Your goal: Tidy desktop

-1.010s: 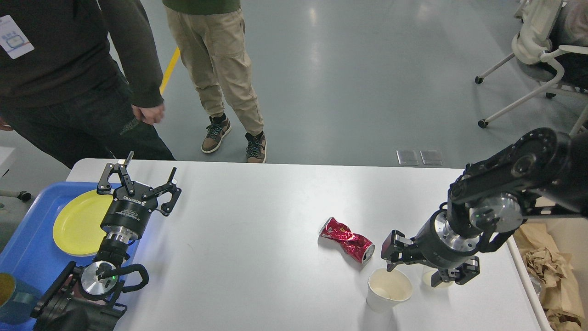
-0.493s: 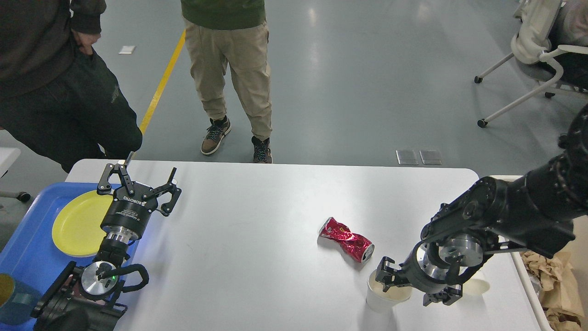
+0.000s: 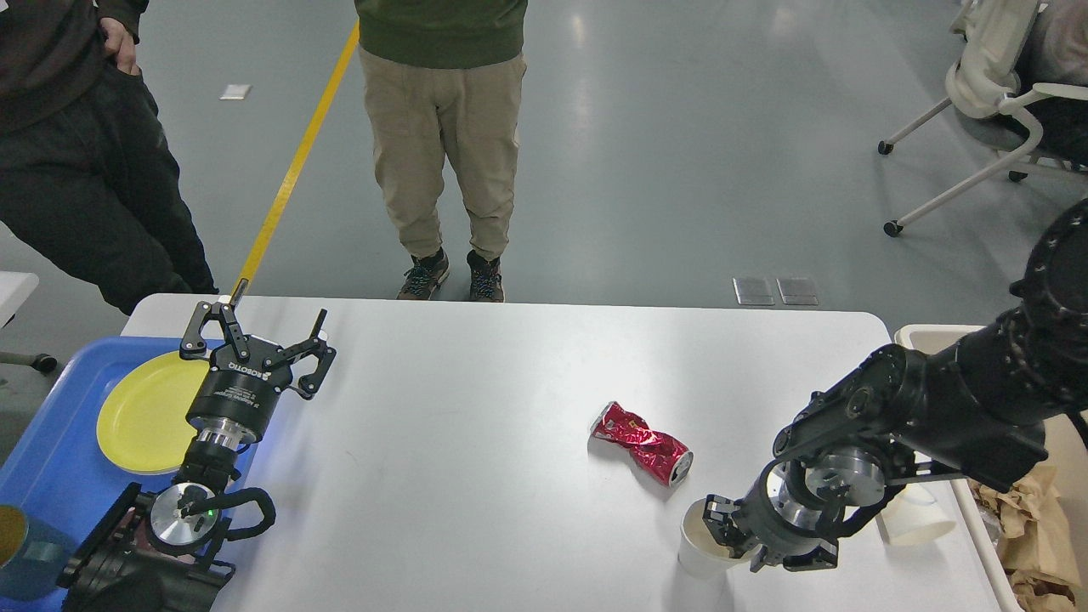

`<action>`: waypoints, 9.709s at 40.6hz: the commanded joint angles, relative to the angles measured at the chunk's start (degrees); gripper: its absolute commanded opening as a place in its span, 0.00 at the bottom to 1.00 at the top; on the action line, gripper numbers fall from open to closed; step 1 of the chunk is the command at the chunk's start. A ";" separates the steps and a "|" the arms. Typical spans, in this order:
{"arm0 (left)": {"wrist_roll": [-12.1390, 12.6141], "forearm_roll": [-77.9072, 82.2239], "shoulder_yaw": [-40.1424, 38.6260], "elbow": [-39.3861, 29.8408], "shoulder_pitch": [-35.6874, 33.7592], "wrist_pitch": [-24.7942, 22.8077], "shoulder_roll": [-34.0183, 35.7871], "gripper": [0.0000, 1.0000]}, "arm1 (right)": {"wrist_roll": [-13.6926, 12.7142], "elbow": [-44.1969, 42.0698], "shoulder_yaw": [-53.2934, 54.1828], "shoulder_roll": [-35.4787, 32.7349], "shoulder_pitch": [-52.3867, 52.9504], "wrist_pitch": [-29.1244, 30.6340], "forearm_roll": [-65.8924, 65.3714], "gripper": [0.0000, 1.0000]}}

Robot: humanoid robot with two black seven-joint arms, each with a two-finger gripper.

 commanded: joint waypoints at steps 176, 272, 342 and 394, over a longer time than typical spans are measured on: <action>0.00 0.00 0.00 0.00 0.00 0.09 0.00 0.96 | 6.52 -79.19 5.90 -15.03 -60.98 -5.96 -2.97 1.00; 0.00 0.00 0.00 0.00 0.00 0.00 -0.08 0.96 | 9.33 7.56 -17.30 -6.33 49.86 34.20 -12.81 1.00; 0.00 0.00 0.00 0.00 0.00 0.00 -0.08 0.96 | 30.76 -33.92 -15.63 -15.12 -15.71 10.91 -38.48 0.95; 0.00 0.00 0.00 0.00 0.00 0.09 -0.08 0.96 | 30.51 -44.83 -12.73 -13.80 -28.80 2.30 -37.51 0.83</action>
